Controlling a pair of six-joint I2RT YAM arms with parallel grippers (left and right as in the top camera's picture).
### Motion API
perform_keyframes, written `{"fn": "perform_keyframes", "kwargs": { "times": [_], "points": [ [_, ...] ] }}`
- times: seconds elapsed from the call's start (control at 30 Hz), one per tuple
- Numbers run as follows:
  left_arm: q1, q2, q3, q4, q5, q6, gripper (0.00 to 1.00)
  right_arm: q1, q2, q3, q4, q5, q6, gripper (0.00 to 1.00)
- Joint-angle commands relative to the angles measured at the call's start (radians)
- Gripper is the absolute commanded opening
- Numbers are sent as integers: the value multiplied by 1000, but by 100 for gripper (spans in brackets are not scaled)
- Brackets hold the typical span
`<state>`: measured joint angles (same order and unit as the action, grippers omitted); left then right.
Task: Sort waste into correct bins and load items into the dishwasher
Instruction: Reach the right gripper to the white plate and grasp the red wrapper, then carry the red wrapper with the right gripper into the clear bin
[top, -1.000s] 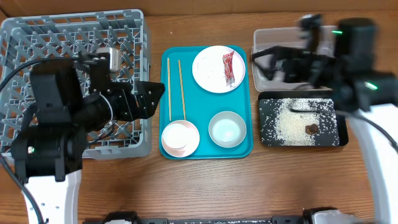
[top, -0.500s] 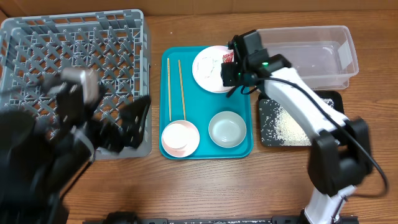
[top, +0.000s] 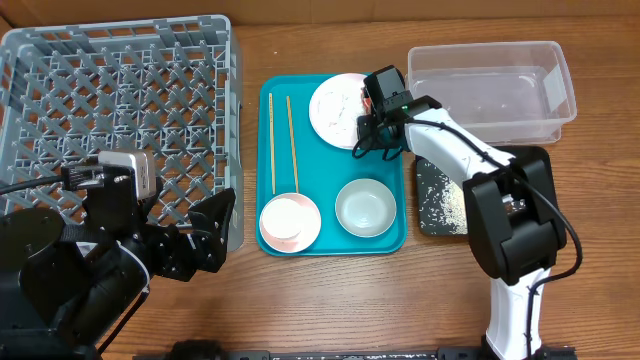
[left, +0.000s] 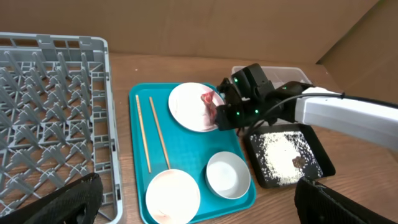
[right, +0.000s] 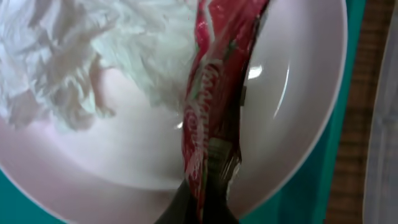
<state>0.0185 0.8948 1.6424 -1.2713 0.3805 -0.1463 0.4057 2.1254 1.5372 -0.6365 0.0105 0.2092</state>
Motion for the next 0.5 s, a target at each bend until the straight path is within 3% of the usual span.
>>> {"fn": "perform_keyframes", "kwargs": {
  "times": [0.0,0.23,0.47],
  "points": [
    [-8,-3,3,0,-16,19,100,-3,-125,42,-34,14,0,4],
    [-8,-3,3,-1,-18,19,100,-21,-341,42,-98,16,49,4],
    [-8,-3,3,-2,-18,19,100,-153,-361,34,-130,89,182,4]
  ]
}}
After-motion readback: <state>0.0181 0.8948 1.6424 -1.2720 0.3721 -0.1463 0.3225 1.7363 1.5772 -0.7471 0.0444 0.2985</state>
